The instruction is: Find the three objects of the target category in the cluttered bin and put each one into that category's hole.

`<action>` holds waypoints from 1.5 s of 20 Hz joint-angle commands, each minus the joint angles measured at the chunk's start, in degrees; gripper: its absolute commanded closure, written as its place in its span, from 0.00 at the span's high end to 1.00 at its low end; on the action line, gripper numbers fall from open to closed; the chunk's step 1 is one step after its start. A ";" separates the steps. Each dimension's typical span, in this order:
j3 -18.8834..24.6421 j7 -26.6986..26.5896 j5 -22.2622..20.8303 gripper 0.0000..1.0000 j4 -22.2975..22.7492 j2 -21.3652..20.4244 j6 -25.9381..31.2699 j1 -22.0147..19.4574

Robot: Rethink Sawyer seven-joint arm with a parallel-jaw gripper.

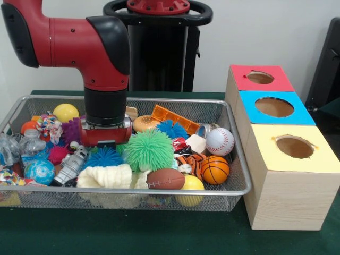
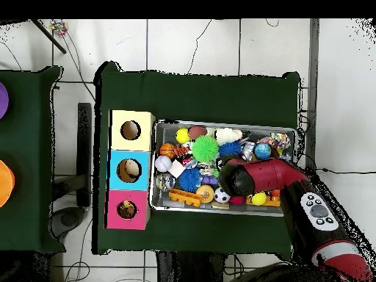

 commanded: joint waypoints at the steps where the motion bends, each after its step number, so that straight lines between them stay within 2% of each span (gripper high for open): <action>1: -1.34 -2.55 -0.51 0.00 5.53 9.52 7.48 0.72; 2: -2.73 0.10 -1.84 0.00 5.60 8.99 4.21 1.99; 6: -4.51 4.94 -1.74 0.00 6.49 9.15 -1.19 1.97; 12: -6.76 7.04 -0.09 0.00 8.66 6.61 -3.32 2.50; 13: -6.78 5.85 0.92 1.00 8.86 6.71 -2.80 2.11; 17: -5.79 4.42 1.96 1.00 10.30 4.66 -1.95 1.14; 20: -5.70 5.74 3.91 1.00 13.42 -0.27 -2.25 2.05; 25: -3.99 4.25 8.46 1.00 18.15 -8.30 1.74 2.11; 30: -3.71 3.49 12.17 1.00 20.21 -13.17 4.47 2.86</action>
